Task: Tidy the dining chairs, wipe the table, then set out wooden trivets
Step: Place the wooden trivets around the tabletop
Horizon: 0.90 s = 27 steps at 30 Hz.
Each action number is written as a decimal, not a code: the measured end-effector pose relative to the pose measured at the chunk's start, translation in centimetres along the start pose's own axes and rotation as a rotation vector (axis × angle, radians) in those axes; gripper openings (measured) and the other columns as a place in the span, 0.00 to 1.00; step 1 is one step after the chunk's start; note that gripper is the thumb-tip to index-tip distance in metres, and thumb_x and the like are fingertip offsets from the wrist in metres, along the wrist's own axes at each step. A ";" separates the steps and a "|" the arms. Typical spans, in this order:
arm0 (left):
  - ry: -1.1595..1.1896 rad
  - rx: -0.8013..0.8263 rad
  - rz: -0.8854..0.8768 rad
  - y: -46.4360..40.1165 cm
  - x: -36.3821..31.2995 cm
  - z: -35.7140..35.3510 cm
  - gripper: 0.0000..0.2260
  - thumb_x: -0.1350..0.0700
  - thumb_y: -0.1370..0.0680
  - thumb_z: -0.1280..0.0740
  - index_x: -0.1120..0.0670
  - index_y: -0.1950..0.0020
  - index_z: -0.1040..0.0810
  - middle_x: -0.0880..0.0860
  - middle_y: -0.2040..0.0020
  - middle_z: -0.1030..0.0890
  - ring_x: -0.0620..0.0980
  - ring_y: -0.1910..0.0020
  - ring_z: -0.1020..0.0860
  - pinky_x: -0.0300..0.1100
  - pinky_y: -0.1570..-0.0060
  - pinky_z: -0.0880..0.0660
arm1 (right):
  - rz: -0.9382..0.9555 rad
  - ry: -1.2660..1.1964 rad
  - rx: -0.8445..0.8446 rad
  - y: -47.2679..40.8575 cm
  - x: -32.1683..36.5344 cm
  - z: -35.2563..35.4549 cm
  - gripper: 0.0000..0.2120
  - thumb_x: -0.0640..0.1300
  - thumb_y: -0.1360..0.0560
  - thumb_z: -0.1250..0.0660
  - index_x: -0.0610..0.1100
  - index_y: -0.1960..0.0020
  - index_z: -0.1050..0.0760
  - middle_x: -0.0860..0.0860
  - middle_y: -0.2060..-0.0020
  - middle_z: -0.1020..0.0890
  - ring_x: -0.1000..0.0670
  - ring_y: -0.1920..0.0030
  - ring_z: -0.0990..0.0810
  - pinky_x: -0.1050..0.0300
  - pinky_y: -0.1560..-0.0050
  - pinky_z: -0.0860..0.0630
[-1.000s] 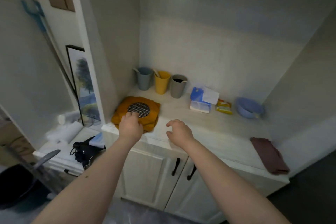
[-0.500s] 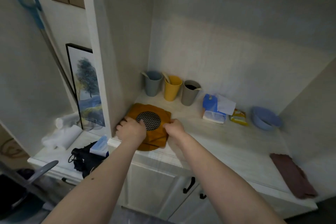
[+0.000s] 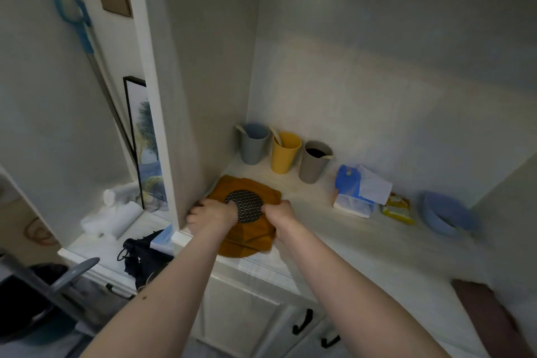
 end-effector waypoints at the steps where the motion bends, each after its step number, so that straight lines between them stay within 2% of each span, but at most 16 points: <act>1: -0.009 0.004 0.025 0.5 -0.2 -0.3 0.38 0.39 0.24 0.38 0.59 0.24 0.48 0.64 0.26 0.42 0.65 0.29 0.43 0.54 0.30 0.43 | -0.004 0.003 0.018 -0.1 -0.1 0.2 0.26 0.42 0.27 0.36 0.40 0.31 0.37 0.40 0.38 0.25 0.41 0.42 0.23 0.46 0.41 0.24; 4: -0.011 -0.015 0.057 0.9 -0.5 -0.2 0.36 0.41 0.24 0.37 0.59 0.25 0.46 0.63 0.27 0.42 0.64 0.29 0.42 0.53 0.31 0.41 | -0.003 -0.009 0.070 -0.5 -0.1 0.5 0.26 0.40 0.26 0.36 0.40 0.30 0.37 0.40 0.36 0.26 0.41 0.40 0.24 0.46 0.39 0.25; 9: 0.159 -0.133 0.174 1.0 0.6 -0.4 0.26 0.49 0.21 0.38 0.60 0.28 0.38 0.63 0.29 0.36 0.62 0.31 0.38 0.52 0.33 0.39 | 0.006 0.006 0.114 -1.2 -0.5 1.5 0.26 0.39 0.26 0.36 0.40 0.29 0.39 0.40 0.34 0.28 0.40 0.37 0.27 0.46 0.37 0.27; 12: 0.254 -0.114 0.216 1.9 1.3 -0.8 0.27 0.48 0.24 0.35 0.61 0.30 0.36 0.63 0.32 0.33 0.61 0.33 0.34 0.52 0.35 0.36 | -0.003 0.041 0.100 -1.2 -1.0 2.4 0.26 0.41 0.25 0.36 0.41 0.29 0.39 0.40 0.34 0.29 0.39 0.37 0.27 0.45 0.36 0.28; 20: 0.328 -0.051 0.105 4.2 2.3 -2.7 0.23 0.43 0.26 0.37 0.57 0.39 0.27 0.60 0.40 0.25 0.61 0.40 0.28 0.51 0.43 0.32 | -0.011 0.035 0.034 -0.7 -2.2 4.9 0.27 0.45 0.27 0.35 0.41 0.30 0.38 0.40 0.35 0.28 0.38 0.38 0.27 0.43 0.36 0.28; 23: 0.617 -0.016 0.021 5.5 2.1 -2.7 0.24 0.47 0.27 0.32 0.60 0.37 0.31 0.61 0.40 0.25 0.61 0.43 0.26 0.49 0.49 0.28 | -0.026 -0.008 0.024 -0.4 -2.7 5.4 0.26 0.45 0.26 0.35 0.41 0.30 0.37 0.40 0.35 0.27 0.38 0.39 0.26 0.44 0.37 0.27; 25: 0.771 0.027 -0.049 6.5 2.4 -2.4 0.27 0.50 0.26 0.30 0.60 0.33 0.35 0.60 0.38 0.27 0.60 0.42 0.27 0.50 0.47 0.26 | -0.015 -0.038 0.010 0.1 -3.1 5.5 0.25 0.46 0.25 0.35 0.40 0.31 0.37 0.40 0.36 0.27 0.38 0.39 0.26 0.44 0.37 0.27; 27: 0.830 0.066 -0.113 7.7 3.0 -1.7 0.28 0.48 0.26 0.29 0.57 0.33 0.37 0.58 0.37 0.28 0.58 0.43 0.26 0.50 0.45 0.26 | 0.015 -0.027 -0.008 0.8 -3.6 5.2 0.25 0.48 0.25 0.36 0.40 0.32 0.36 0.40 0.37 0.26 0.38 0.39 0.26 0.43 0.37 0.27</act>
Point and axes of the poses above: each hand's wrist, its own y-axis away from the middle knuckle, its own z-axis out of the back of the hand, x = y × z, the point moved 4 cm from there along -y, towards the middle knuckle
